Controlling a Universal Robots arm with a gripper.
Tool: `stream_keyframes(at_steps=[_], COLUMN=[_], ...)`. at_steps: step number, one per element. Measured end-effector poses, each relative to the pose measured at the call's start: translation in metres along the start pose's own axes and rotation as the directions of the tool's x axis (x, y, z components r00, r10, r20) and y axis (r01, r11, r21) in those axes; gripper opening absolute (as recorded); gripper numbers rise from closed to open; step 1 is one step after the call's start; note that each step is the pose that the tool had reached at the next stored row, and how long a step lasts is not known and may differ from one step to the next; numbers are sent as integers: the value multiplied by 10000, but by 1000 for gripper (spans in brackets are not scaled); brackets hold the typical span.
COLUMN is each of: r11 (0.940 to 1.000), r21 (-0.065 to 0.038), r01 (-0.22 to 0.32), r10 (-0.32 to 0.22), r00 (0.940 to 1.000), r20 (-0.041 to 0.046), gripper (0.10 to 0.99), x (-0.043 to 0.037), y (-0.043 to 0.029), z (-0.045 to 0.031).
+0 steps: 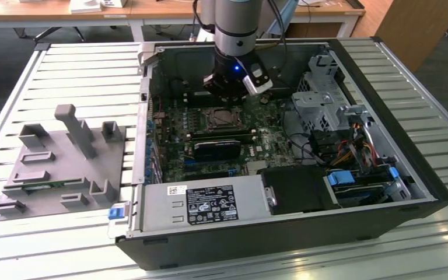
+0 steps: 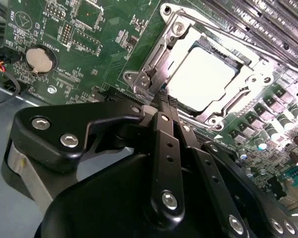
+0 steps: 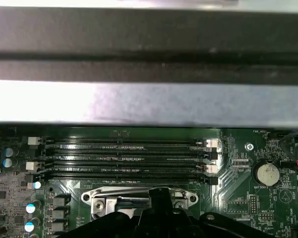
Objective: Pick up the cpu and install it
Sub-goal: 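Install the second cpu locking lever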
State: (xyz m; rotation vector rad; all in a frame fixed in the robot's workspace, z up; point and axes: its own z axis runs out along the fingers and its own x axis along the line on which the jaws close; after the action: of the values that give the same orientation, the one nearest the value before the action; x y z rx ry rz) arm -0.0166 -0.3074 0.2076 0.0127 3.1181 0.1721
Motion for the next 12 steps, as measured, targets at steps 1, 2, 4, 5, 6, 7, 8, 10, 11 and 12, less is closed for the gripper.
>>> stream_keyframes(at_steps=[1,2,4,5,6,7,8,10,11,12], r11=[10000,10000,10000,10000,10000,10000,10000,10000,10000,10000], r21=[-1,-4,-4,-3,-1,-4,-5,-3,-3,-2], r01=[0,1,0,0,1,1,3,0,0,-2], r10=[0,-1,0,0,-1,-1,-3,0,0,2], r00=[10000,10000,10000,10000,10000,10000,10000,10000,10000,10000], r20=[1,2,3,1,-2,-4,-6,-8,-12,-18], gripper=[106,106,106,106,106,106,106,106,106,106], x=[0,-1,-3,-3,-5,-6,-6,-6,-6,-6], y=[1,5,14,19,28,31,24,-2,-23,-47], z=[-19,-49,-131,-176,-260,-286,-293,-296,-298,-301])
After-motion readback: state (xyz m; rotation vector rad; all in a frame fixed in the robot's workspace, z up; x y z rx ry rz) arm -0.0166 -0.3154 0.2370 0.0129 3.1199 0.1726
